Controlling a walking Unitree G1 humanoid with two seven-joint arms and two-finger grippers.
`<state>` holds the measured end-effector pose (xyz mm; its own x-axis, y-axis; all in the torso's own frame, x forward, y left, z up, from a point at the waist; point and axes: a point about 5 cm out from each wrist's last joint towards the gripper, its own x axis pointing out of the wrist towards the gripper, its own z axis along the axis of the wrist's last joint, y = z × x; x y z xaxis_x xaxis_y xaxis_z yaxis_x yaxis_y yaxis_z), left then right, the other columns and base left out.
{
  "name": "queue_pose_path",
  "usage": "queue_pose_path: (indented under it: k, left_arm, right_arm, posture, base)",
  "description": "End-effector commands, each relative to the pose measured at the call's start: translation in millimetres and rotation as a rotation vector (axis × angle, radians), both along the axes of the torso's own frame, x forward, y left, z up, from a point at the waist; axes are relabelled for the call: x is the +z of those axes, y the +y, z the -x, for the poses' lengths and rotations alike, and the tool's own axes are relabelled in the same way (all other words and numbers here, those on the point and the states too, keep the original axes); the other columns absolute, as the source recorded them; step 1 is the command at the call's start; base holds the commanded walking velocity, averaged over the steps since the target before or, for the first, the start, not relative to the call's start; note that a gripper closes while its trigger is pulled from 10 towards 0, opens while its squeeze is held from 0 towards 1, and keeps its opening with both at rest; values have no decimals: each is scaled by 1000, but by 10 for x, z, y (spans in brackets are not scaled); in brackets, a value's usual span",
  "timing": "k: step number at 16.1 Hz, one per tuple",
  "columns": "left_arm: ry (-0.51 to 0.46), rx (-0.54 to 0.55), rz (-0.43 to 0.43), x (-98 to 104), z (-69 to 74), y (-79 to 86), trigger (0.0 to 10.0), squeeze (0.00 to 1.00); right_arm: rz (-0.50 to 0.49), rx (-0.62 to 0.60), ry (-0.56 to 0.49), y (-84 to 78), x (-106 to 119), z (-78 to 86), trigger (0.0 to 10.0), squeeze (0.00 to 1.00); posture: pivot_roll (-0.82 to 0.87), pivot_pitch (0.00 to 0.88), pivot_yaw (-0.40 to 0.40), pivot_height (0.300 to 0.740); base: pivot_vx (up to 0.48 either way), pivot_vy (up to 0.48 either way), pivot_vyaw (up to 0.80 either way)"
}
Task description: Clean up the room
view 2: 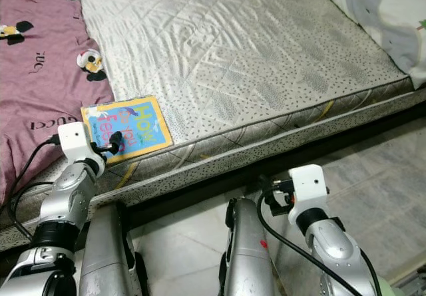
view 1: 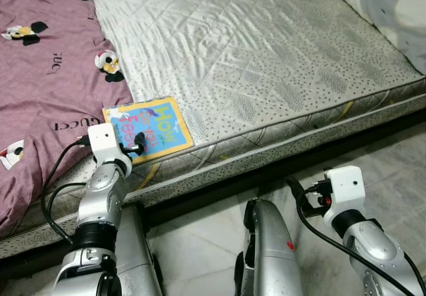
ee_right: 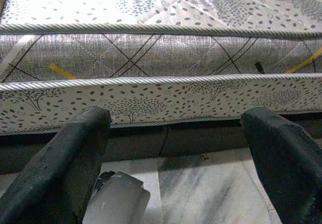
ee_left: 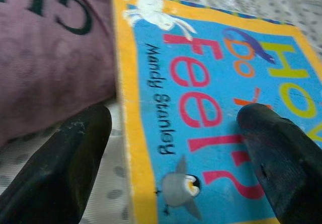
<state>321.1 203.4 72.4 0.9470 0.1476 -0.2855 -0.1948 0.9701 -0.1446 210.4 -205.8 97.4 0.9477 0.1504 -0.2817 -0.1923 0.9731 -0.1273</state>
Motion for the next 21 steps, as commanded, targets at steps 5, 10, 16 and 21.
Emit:
queue_pose_path:
  k: [5, 10, 16, 21]
  left_arm:
    - [-5, 32, 23, -18, 119, 106, 10000, 0]
    - [34, -67, 64, -144, 41, 171, 10000, 0]
    - [8, -158, 153, -139, -77, 137, 10000, 0]
    - [-30, -149, 265, -155, -135, 84, 0, 0]
  right_arm:
    - [-72, 57, -43, 100, 182, -180, 10000, 0]
    - [-142, 152, -51, 295, 324, -279, 10000, 0]
    - [-142, 287, -18, 379, 356, -216, 10000, 0]
    - [-195, 393, -11, 510, 432, -228, 10000, 0]
  posture:
    - [-210, 177, -14, 515]
    - [-223, 165, -25, 515]
    - [-249, 159, -35, 515]
    - [-258, 144, -34, 515]
  base:
    - [0, 0, 0]
    - [0, 0, 0]
    - [0, 0, 0]
    - [0, 0, 0]
